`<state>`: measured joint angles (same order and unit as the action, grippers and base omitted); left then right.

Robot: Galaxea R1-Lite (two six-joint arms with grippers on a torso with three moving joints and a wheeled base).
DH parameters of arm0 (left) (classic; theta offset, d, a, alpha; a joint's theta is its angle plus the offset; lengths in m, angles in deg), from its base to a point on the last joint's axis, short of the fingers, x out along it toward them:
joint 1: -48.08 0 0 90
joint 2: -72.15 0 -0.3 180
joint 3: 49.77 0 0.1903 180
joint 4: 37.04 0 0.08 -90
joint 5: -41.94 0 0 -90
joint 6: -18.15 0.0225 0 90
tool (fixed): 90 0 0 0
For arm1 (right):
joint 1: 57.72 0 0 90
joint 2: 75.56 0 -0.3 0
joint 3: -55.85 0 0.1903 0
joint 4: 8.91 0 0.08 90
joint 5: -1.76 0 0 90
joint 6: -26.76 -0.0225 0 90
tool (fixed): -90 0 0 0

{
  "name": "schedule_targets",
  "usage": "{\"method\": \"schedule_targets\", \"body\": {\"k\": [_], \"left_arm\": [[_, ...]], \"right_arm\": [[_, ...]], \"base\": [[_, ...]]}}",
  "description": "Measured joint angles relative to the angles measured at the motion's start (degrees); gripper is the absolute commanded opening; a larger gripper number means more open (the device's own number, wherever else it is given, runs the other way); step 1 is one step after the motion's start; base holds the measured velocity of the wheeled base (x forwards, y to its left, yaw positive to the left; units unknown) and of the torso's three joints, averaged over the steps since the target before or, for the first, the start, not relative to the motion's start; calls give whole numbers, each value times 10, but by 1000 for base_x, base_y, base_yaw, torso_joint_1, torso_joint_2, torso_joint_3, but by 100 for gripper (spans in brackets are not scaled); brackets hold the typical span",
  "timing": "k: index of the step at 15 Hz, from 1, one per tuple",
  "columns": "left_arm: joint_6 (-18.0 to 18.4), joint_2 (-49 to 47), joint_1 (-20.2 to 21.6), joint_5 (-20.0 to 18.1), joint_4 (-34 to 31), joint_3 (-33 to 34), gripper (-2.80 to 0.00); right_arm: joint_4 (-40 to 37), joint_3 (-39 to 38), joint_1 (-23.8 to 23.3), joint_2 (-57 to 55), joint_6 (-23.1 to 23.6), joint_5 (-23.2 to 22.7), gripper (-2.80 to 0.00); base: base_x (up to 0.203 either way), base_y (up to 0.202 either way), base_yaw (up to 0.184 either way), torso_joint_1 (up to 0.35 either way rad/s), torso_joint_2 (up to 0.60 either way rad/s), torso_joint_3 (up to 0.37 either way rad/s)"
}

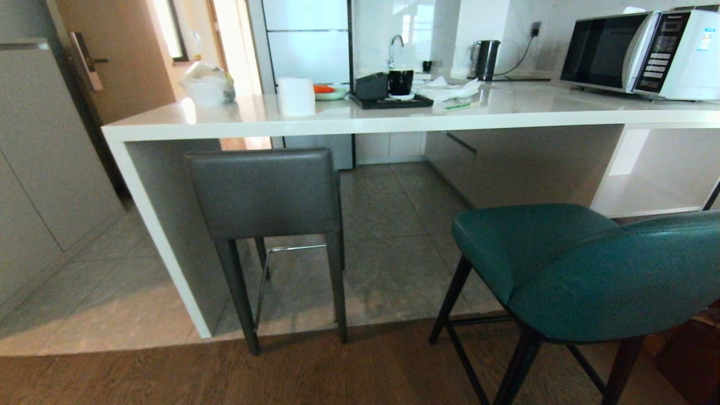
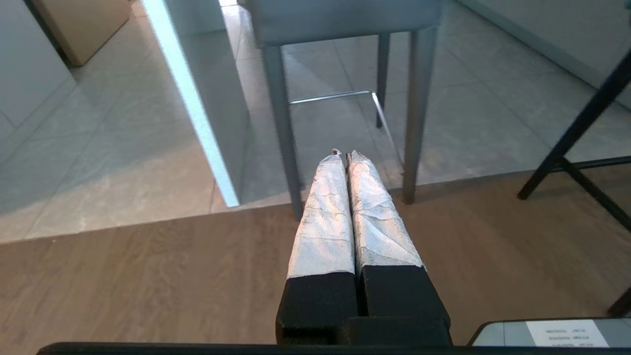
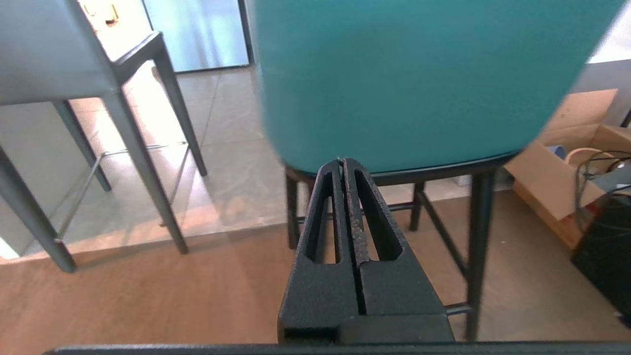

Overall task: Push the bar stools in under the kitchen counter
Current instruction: Push the blue chair back under the dining table

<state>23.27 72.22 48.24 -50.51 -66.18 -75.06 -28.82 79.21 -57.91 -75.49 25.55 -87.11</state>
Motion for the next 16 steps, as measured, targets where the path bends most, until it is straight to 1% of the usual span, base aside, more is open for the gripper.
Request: {"method": "schedule_targets", "body": {"k": [16], "left_arm": [[0,0,0,0,0,0,-280]], "right_arm": [[1,0,0,0,-1,0,-280]], "base": [[0,-195,0,2,3,2]]}}
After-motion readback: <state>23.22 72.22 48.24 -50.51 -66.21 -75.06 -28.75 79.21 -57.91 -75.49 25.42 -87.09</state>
